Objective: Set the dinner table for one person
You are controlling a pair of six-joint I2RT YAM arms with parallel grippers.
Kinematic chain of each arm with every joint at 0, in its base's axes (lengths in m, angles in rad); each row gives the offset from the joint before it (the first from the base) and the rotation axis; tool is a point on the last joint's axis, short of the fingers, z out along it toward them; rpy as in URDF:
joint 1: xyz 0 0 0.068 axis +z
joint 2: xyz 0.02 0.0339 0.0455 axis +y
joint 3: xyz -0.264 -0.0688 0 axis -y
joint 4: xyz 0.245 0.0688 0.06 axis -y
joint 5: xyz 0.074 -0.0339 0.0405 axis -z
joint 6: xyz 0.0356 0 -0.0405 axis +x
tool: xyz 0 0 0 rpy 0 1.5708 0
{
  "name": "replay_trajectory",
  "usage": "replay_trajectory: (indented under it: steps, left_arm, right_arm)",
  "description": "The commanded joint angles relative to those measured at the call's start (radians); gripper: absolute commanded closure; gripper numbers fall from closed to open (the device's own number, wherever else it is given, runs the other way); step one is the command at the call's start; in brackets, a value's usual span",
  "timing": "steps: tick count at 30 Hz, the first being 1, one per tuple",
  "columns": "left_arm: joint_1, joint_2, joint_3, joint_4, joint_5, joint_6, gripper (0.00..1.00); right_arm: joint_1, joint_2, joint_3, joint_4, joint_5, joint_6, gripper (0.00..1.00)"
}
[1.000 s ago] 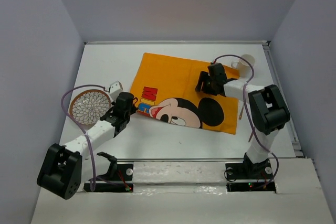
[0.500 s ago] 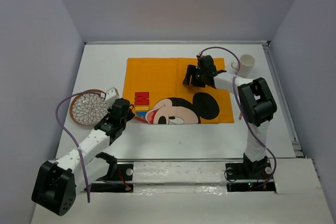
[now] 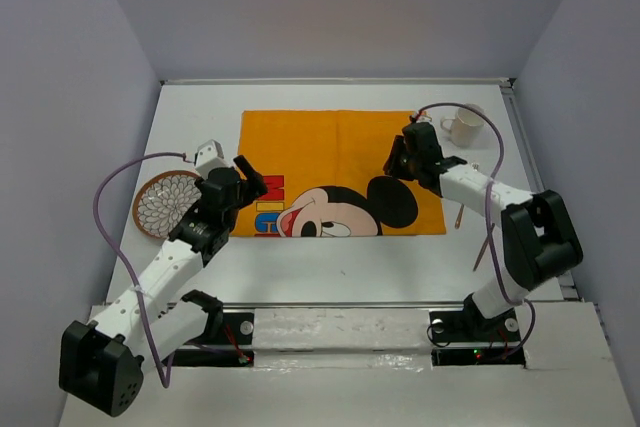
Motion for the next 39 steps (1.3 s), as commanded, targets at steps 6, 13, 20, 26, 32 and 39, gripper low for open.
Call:
replay_trajectory:
  steps: [6,13,20,26,32,39]
  left_arm:
    - [0.001,-0.073,0.225,0.015,0.223,0.218,0.04]
    - [0.001,-0.151,0.282,-0.044,0.208,0.318,0.01]
    - [0.002,-0.189,0.290,-0.074,0.161,0.365,0.01]
    - [0.002,-0.206,0.319,-0.088,0.139,0.393,0.01]
    - [0.002,-0.237,0.380,-0.056,0.112,0.404,0.01]
    - [0.004,-0.312,0.383,0.014,0.030,0.402,0.01]
  right_arm:
    - [-0.030,-0.220,-0.350,0.040,0.028,0.039,0.86]
    - [-0.030,-0.265,-0.473,0.053,-0.056,0.099,0.90]
    - [-0.030,-0.306,-0.500,-0.038,-0.033,0.153,0.90]
    - [-0.021,-0.488,-0.461,-0.070,-0.002,0.090,0.61]
    - [0.158,-0.472,-0.248,0.065,-0.141,0.084,0.36]
    - [0.449,0.004,0.141,0.341,-0.229,0.154,0.30]
